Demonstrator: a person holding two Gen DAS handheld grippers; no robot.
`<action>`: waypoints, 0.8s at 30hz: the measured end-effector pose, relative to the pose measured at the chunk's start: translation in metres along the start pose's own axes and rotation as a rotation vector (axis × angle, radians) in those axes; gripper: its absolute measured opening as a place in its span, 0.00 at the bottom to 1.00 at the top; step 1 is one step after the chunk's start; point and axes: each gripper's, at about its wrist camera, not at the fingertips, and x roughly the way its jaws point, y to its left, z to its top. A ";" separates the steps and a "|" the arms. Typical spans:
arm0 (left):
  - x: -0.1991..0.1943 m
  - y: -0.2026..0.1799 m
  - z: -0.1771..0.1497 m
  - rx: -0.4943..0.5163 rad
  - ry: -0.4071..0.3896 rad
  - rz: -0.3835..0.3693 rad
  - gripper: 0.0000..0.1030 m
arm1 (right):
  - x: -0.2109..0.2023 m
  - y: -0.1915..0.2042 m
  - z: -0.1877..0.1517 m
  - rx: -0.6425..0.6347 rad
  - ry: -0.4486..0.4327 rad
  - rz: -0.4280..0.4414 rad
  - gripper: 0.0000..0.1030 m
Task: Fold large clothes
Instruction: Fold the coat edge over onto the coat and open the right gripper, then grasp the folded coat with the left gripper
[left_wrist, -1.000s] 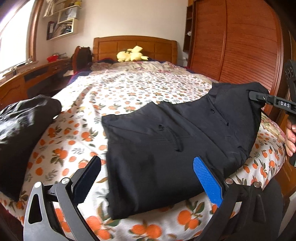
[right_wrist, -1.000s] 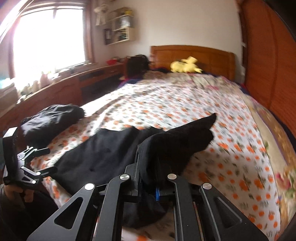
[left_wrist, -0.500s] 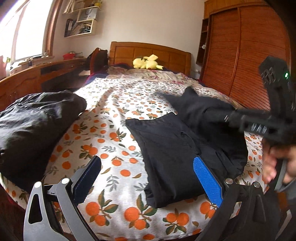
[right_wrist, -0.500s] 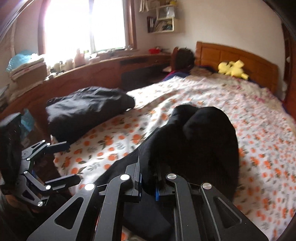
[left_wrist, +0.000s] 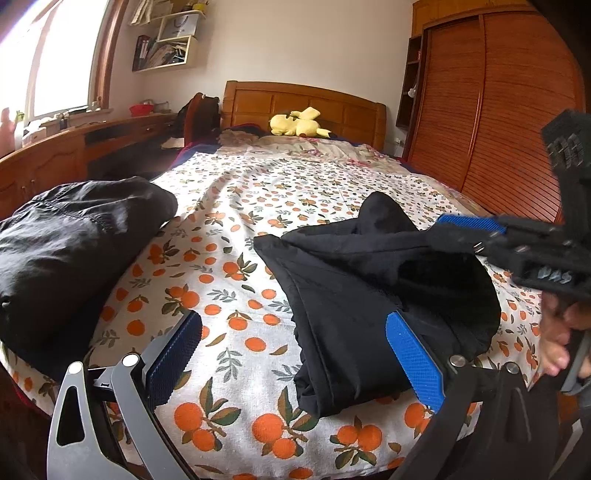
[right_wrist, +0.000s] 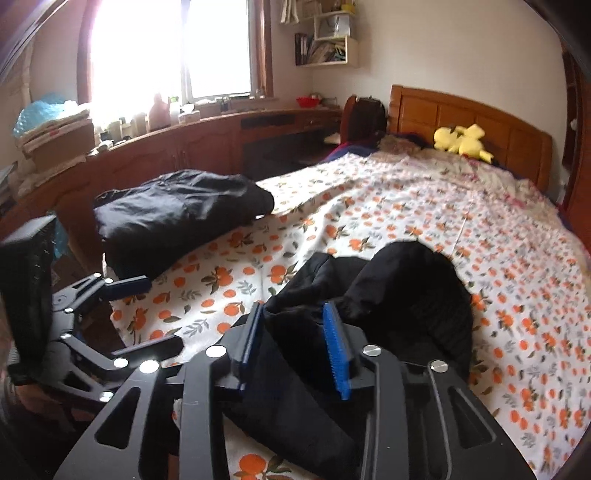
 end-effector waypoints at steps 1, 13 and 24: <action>0.001 -0.001 0.000 0.002 0.002 -0.001 0.98 | -0.004 0.000 0.001 -0.004 -0.007 -0.009 0.31; 0.010 -0.008 -0.001 0.000 0.013 0.000 0.98 | -0.047 -0.025 -0.004 -0.007 -0.062 -0.112 0.31; 0.020 -0.032 0.007 0.034 0.019 -0.018 0.98 | -0.059 -0.048 -0.020 0.016 -0.077 -0.148 0.31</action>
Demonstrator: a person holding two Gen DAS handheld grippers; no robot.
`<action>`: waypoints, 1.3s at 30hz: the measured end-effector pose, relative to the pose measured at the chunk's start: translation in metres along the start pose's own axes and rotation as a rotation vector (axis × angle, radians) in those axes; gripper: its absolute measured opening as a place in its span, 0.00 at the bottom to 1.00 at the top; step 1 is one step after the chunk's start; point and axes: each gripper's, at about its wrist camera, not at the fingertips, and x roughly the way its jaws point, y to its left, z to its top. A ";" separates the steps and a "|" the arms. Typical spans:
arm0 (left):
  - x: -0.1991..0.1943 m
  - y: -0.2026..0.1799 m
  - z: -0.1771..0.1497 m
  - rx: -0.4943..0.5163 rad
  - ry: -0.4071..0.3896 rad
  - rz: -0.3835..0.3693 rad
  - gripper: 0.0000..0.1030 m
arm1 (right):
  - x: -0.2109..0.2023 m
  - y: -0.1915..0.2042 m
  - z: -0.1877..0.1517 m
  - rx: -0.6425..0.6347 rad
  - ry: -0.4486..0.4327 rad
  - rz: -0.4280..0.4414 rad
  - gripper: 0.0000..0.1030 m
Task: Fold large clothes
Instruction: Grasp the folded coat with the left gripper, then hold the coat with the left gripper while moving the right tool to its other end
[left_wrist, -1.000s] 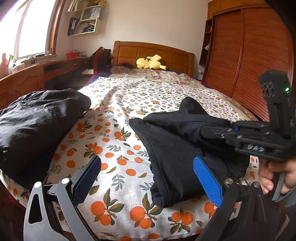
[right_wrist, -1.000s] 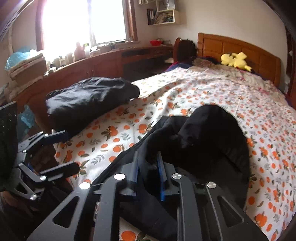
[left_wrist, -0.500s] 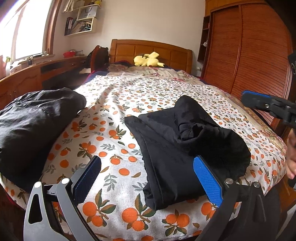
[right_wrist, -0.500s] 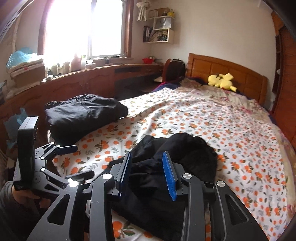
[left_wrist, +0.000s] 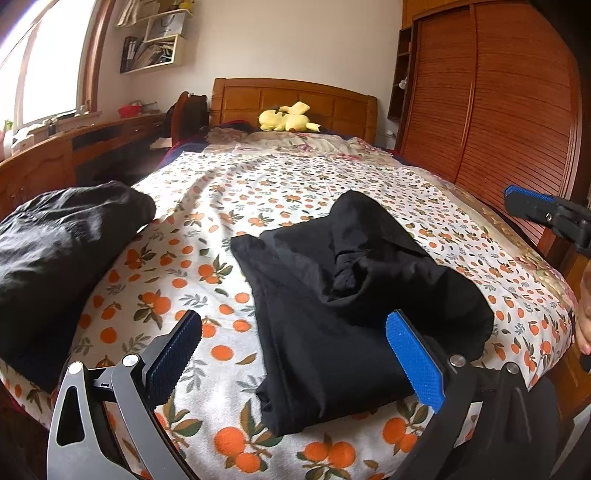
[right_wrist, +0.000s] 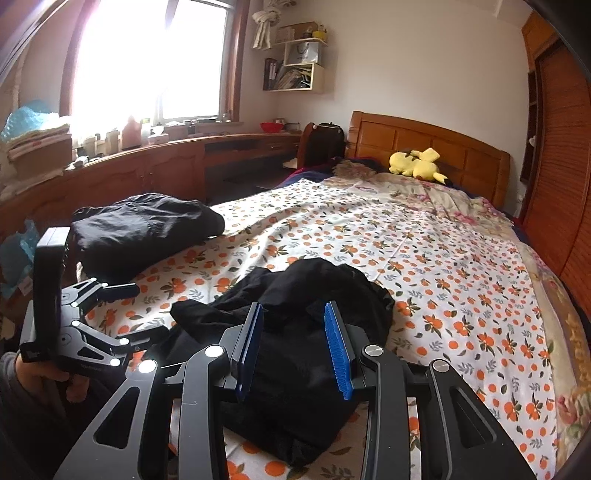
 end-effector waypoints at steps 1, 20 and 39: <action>0.000 -0.003 0.002 0.005 0.001 -0.004 0.98 | 0.001 -0.003 -0.002 0.005 0.001 0.000 0.31; 0.038 -0.055 0.033 0.109 0.064 -0.038 0.79 | 0.026 -0.052 -0.054 0.076 0.110 -0.036 0.31; 0.029 -0.035 0.018 0.107 0.059 -0.124 0.04 | 0.056 -0.034 -0.056 0.072 0.166 -0.009 0.32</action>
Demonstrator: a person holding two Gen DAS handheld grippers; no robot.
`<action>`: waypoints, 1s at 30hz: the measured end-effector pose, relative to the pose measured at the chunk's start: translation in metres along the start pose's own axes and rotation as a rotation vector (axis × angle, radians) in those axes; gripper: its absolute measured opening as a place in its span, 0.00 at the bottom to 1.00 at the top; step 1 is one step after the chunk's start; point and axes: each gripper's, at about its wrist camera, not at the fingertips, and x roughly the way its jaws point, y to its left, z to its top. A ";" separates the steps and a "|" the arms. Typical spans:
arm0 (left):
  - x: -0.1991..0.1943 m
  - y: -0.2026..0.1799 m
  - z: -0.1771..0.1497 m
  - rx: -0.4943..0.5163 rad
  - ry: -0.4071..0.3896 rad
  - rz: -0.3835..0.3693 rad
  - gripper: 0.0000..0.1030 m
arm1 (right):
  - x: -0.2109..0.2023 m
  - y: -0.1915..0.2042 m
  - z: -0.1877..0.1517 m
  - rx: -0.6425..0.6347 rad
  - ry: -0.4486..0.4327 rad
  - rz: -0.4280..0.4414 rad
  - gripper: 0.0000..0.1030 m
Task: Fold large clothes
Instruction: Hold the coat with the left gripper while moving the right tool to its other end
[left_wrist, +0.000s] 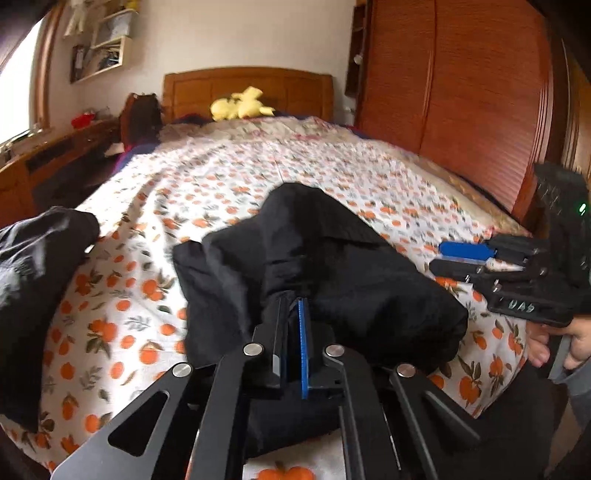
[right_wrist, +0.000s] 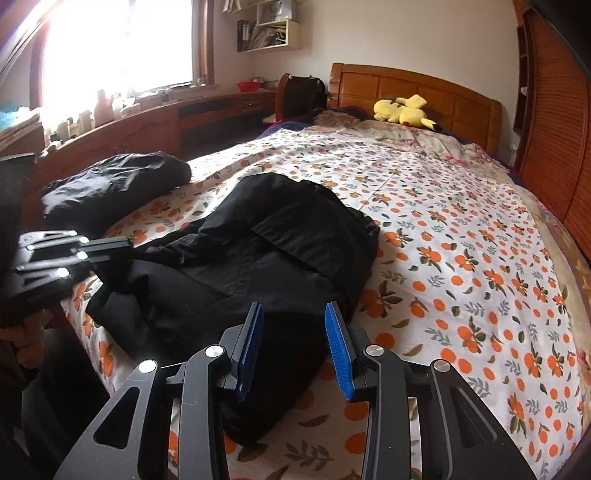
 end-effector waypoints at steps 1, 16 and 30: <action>-0.005 0.004 0.000 -0.008 -0.007 -0.007 0.04 | 0.001 0.003 0.001 -0.005 0.002 0.005 0.32; -0.055 0.035 -0.005 -0.060 -0.082 0.053 0.04 | -0.008 0.024 0.011 -0.011 -0.013 0.064 0.32; -0.035 0.059 -0.077 -0.141 0.045 0.084 0.05 | 0.041 0.044 -0.017 -0.010 0.116 0.138 0.32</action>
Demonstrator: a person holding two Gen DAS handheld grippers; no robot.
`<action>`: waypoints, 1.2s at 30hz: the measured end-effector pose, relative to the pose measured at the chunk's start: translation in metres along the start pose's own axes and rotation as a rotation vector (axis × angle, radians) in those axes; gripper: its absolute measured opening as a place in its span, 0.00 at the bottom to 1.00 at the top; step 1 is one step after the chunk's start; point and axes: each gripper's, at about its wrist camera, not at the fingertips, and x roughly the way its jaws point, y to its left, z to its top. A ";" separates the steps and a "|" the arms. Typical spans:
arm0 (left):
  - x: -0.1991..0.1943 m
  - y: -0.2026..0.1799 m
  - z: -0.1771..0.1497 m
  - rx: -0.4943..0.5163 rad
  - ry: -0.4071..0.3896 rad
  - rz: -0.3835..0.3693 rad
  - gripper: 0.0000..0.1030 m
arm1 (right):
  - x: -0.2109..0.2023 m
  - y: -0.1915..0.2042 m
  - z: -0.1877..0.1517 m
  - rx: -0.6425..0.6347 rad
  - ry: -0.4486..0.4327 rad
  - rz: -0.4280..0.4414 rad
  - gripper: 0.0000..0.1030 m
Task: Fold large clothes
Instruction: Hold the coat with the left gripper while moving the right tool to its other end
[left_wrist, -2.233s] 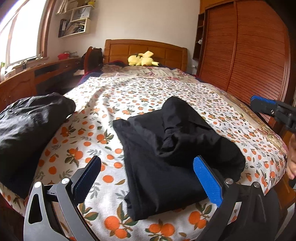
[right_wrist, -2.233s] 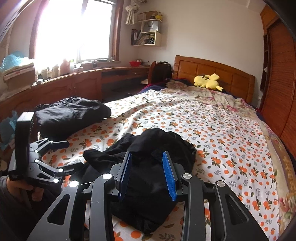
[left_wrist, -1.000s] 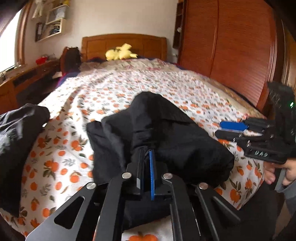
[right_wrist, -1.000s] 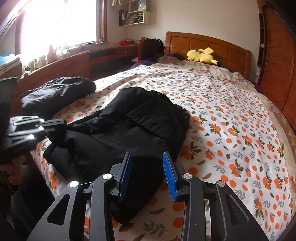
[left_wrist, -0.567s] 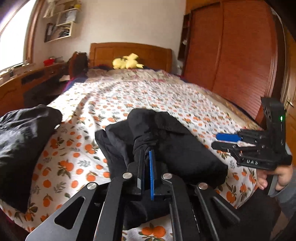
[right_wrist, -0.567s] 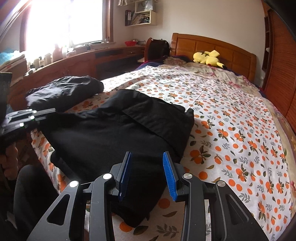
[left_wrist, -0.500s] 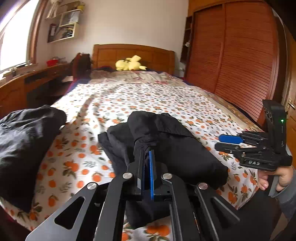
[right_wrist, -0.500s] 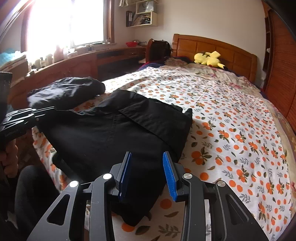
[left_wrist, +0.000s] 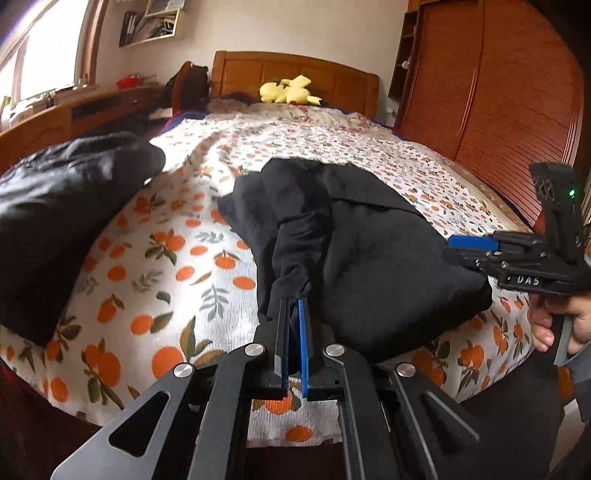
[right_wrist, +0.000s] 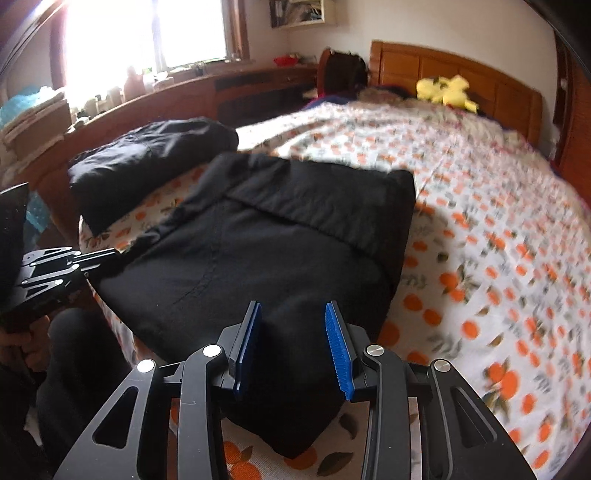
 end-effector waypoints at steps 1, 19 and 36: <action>0.002 0.001 0.000 0.001 0.004 -0.002 0.05 | 0.002 0.001 -0.002 -0.001 0.005 -0.005 0.32; 0.005 0.005 -0.002 0.008 0.006 -0.024 0.05 | 0.018 -0.021 0.009 0.110 0.060 -0.066 0.54; 0.002 0.034 0.011 -0.008 -0.001 0.026 0.05 | -0.012 0.020 -0.005 0.136 0.061 -0.018 0.39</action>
